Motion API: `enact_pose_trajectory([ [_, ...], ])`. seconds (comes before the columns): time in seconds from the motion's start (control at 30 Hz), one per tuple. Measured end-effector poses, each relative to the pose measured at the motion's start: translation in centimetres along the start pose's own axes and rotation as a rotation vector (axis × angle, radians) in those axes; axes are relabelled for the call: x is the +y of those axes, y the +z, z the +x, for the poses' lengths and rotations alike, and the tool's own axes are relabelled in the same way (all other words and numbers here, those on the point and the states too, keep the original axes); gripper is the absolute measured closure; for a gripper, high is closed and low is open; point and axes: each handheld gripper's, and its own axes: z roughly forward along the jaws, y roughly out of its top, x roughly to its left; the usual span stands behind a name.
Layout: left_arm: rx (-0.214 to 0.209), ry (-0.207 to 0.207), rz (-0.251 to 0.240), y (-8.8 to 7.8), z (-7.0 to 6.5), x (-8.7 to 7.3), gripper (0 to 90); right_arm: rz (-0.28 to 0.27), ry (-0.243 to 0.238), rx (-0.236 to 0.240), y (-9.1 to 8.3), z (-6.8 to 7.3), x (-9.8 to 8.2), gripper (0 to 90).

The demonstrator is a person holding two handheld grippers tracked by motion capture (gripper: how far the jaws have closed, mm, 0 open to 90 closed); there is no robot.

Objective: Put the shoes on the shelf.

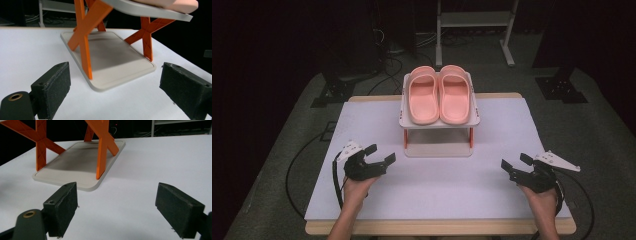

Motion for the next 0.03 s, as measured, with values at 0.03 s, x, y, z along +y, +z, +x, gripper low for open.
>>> enact_pose_trajectory([
  [0.03,0.003,-0.003,0.000,-0.10,-0.02,-0.51,9.5,-0.003,-0.008,0.000,-0.14,0.08,-0.26,17.5],
])
